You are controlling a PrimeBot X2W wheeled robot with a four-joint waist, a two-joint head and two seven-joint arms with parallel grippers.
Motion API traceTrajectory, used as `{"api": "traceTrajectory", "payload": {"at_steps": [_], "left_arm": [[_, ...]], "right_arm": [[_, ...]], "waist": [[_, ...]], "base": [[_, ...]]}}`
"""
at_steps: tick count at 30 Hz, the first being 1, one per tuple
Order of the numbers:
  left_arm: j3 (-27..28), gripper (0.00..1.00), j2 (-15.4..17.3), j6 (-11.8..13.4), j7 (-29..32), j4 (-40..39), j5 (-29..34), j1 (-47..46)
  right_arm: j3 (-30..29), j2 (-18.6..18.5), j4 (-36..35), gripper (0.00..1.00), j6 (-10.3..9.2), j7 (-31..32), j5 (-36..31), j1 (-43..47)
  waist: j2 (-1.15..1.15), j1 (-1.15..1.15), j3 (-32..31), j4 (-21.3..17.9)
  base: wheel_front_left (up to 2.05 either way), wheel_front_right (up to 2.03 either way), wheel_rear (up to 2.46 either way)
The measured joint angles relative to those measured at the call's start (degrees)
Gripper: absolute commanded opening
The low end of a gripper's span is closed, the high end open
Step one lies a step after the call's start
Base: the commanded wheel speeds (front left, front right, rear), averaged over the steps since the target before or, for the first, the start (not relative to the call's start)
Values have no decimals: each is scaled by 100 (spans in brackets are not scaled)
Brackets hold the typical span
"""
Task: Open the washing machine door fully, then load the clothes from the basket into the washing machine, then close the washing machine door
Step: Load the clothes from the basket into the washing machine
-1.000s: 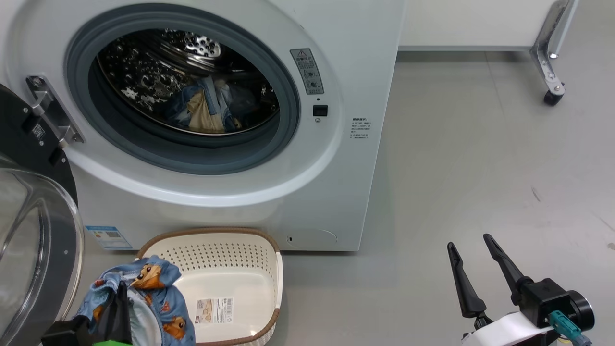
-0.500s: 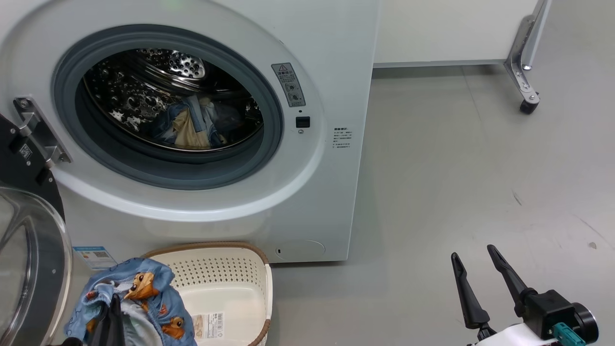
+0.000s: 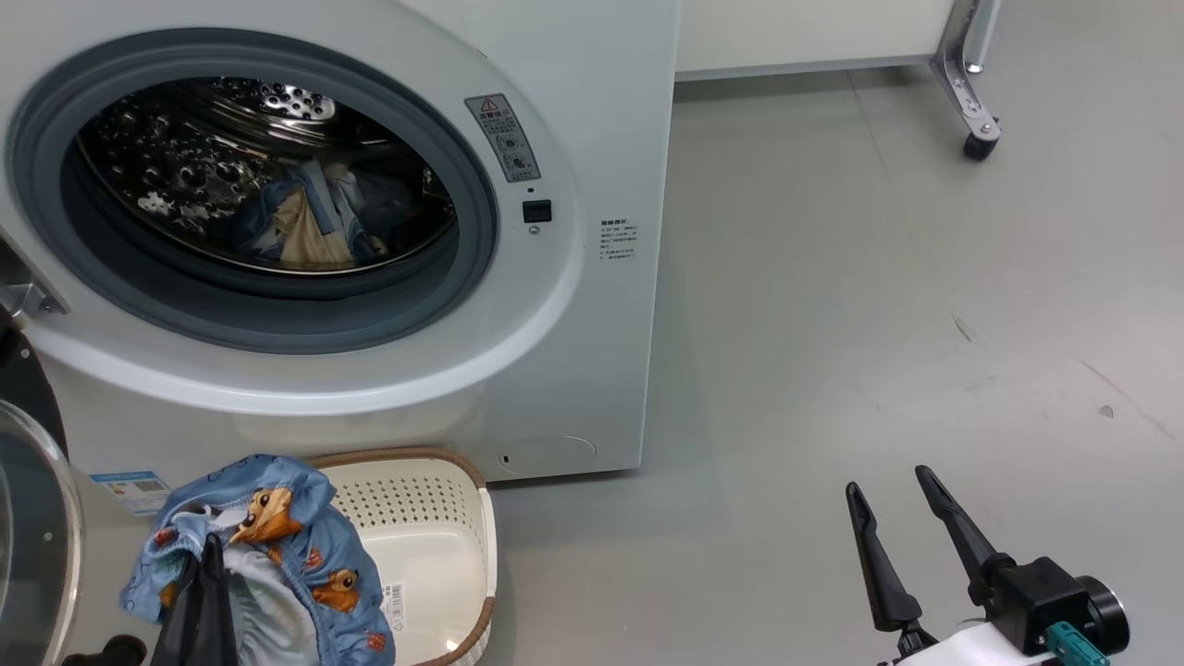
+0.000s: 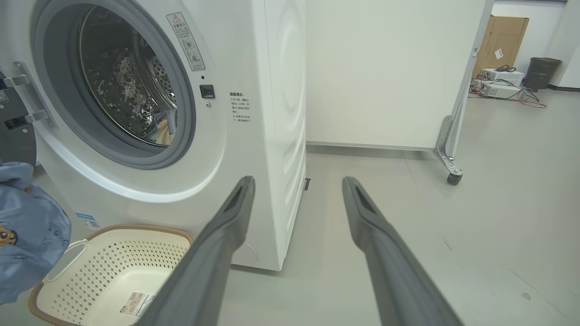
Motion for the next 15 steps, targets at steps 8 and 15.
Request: {"api": "traceTrajectory", "payload": {"at_steps": [8,15], "left_arm": [[62,0,152,14,85,-298,49,-550],[498,0,777,101,457,-564,118,-1601]], "right_arm": [[167,110,-120,100,0,0,-1,-193],[430,164,-183,100,0,0,-1,-589]], "waist": [[0,0,433,-260],[0,0,1052,-655]], "base": [[0,0,0],[0,0,0]]}}
